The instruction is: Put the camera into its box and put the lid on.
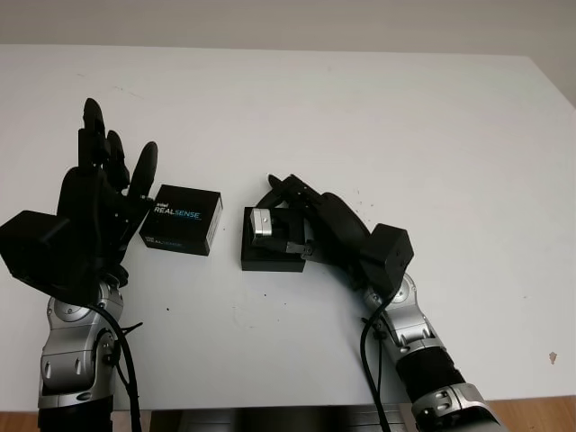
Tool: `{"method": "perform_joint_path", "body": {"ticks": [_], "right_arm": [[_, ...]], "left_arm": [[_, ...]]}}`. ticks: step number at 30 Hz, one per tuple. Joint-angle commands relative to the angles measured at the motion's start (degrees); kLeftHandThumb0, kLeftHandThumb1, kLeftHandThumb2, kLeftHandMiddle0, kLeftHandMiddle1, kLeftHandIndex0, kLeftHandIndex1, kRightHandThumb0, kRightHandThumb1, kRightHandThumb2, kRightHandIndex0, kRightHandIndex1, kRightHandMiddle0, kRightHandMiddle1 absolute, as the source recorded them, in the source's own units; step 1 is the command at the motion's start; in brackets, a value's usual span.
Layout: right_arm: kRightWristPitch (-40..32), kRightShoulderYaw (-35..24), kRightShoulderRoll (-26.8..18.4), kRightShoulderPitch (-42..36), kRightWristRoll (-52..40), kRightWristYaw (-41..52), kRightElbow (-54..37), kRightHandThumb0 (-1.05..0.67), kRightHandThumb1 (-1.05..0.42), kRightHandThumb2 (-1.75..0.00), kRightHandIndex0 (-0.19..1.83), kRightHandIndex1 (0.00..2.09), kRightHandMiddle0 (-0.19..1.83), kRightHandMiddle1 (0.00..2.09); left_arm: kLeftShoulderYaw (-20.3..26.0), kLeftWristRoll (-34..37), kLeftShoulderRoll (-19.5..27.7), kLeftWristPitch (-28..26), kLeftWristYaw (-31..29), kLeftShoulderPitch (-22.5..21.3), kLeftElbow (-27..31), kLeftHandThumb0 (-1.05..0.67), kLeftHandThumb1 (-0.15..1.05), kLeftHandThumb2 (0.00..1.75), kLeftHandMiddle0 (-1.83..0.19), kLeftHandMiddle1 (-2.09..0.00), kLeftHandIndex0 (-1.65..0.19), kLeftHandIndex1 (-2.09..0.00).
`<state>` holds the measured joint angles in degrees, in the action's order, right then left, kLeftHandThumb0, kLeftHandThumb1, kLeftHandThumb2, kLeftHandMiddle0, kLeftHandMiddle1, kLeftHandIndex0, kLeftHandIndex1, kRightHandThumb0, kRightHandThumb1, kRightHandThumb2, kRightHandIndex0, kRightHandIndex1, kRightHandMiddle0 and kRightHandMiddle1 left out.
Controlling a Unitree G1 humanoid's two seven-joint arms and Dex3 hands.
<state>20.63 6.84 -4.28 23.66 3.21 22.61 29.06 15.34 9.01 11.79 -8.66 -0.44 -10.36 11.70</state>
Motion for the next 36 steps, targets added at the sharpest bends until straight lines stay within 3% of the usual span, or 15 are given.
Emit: {"method": "perform_joint_path", "body": {"ticks": [1,16,18,20,24,36], "right_arm": [[0.8,1.3,-1.3,-3.8,1.1,0.0,0.1,-0.52,-1.01,-0.05,0.08,0.04,0.26,1.78],[3.7,2.2,-3.5,-6.6,4.8,-4.5,-6.1,-0.48,-1.03,-0.06,0.07,0.04,0.16,1.69],[4.0,2.7,-4.5,-6.7,6.5,-5.1,-7.0,-0.49,-1.03,-0.06,0.04,0.04,0.08,1.61],[4.5,3.4,-6.0,-6.6,9.6,-6.5,-8.6,-0.59,-1.00,-0.05,-0.08,0.04,-0.11,1.19],[7.2,3.6,-8.1,-6.4,12.1,-8.8,-10.6,-0.63,-0.99,-0.05,-0.18,0.01,-0.18,0.74],[14.1,1.8,-12.2,-6.7,16.1,-16.4,-15.8,-0.60,-0.96,-0.05,-0.19,0.02,-0.09,0.63]], "left_arm": [[0.3,-0.1,0.0,0.6,0.0,0.6,0.5,-0.46,1.05,0.35,0.14,-0.05,0.17,-0.05],[0.3,-0.2,0.0,0.6,0.0,0.8,0.6,-0.46,1.05,0.36,0.13,-0.06,0.16,-0.06],[0.4,-0.1,0.0,0.4,0.0,0.9,0.8,-0.46,1.05,0.35,0.13,-0.06,0.16,-0.06],[0.4,0.0,0.1,0.3,-0.2,1.0,1.0,-0.45,1.05,0.36,0.14,-0.05,0.16,-0.06],[0.6,0.2,0.2,0.3,-0.3,1.1,1.0,-0.45,1.05,0.35,0.14,-0.05,0.17,-0.06],[0.8,0.2,0.2,0.1,-0.5,0.9,0.9,-0.47,1.05,0.33,0.14,-0.06,0.16,-0.06]]}}
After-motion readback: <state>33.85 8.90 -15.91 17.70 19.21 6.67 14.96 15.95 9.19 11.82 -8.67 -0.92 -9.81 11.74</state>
